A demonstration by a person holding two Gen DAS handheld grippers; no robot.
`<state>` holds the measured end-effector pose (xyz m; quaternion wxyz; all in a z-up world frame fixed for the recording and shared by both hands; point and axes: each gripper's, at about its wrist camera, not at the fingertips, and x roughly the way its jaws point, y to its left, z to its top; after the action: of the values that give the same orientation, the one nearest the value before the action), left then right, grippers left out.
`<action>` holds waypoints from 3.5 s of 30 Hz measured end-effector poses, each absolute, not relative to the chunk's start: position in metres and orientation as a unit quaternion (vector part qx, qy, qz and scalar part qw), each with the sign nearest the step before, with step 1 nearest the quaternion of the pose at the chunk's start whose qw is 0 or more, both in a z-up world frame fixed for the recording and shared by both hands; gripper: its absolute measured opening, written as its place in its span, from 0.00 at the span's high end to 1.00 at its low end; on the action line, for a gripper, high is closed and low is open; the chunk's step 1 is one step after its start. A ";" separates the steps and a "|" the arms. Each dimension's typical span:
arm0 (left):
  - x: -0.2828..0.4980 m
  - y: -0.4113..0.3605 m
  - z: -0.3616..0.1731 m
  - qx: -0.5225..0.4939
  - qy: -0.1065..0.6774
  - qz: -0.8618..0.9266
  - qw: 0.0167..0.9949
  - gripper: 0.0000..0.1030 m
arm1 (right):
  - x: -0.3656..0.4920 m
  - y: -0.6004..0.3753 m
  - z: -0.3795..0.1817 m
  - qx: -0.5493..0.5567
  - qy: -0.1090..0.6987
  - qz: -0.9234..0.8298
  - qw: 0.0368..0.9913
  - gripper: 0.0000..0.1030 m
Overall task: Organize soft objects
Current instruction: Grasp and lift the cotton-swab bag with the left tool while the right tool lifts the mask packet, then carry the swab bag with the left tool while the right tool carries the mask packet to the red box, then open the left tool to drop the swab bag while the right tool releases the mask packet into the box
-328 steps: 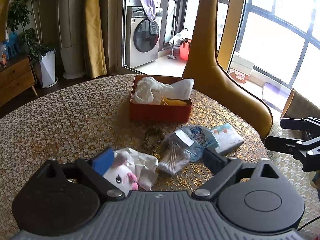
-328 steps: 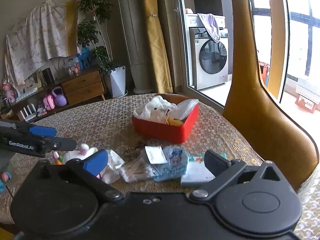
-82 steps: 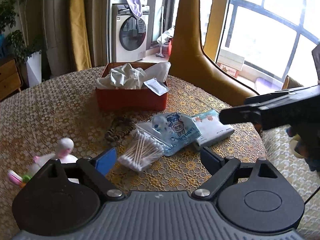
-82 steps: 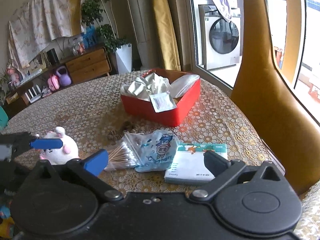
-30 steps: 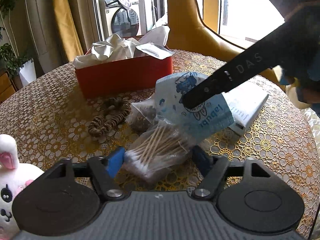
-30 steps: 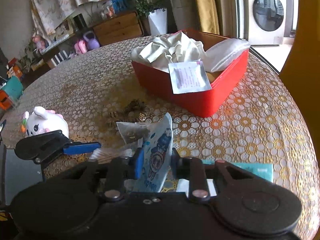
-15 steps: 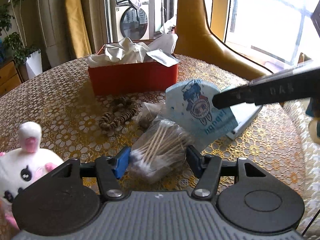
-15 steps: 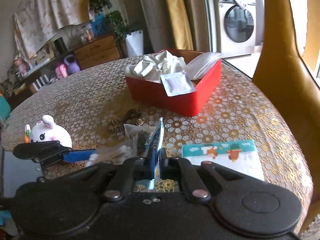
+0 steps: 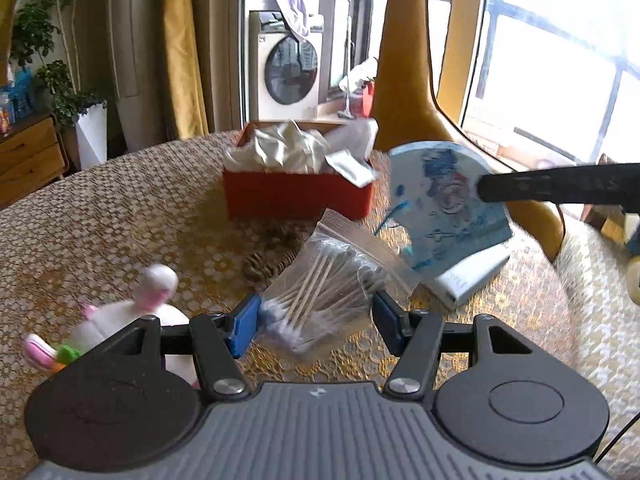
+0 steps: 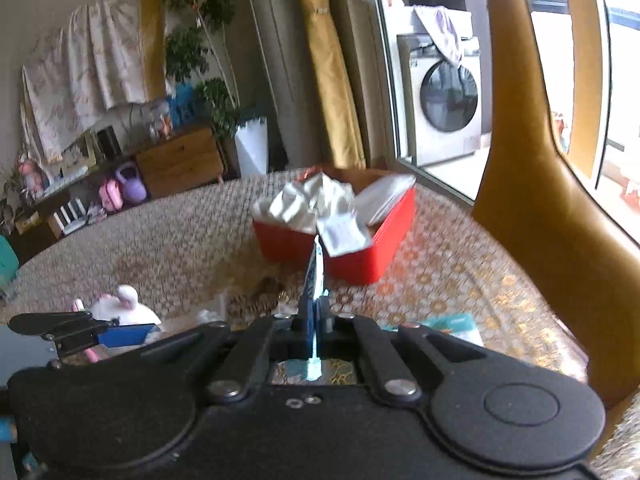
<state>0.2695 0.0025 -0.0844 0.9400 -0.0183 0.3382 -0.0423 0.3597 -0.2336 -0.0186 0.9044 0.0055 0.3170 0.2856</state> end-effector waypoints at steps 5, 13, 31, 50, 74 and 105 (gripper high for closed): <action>0.267 0.010 -0.061 -0.025 0.324 -0.038 0.945 0.42 | 0.352 -0.246 0.003 0.020 0.292 0.273 0.916 0.98; 0.289 0.020 -0.019 -0.023 0.317 -0.025 0.948 0.41 | 0.354 -0.246 0.034 0.033 0.254 0.266 0.929 0.98; 0.397 0.024 0.021 -0.018 0.317 0.013 0.948 0.41 | 0.426 -0.223 0.053 0.054 0.214 0.251 0.942 0.98; 0.512 0.025 -0.035 -0.049 0.369 0.042 0.927 0.41 | 0.521 -0.215 -0.011 0.116 0.267 0.220 0.931 0.98; 0.551 0.022 -0.091 -0.036 0.418 0.053 0.906 0.40 | 0.550 -0.190 -0.049 0.060 0.321 0.196 0.925 0.98; 0.501 0.037 -0.033 -0.079 0.382 0.032 0.920 0.27 | 0.539 -0.181 -0.042 -0.002 0.331 0.210 0.920 0.96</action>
<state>0.5014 0.0371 -0.0334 0.9200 -0.0793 0.3824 0.0322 0.5388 -0.1813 -0.0416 0.9200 -0.0016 0.3307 0.2104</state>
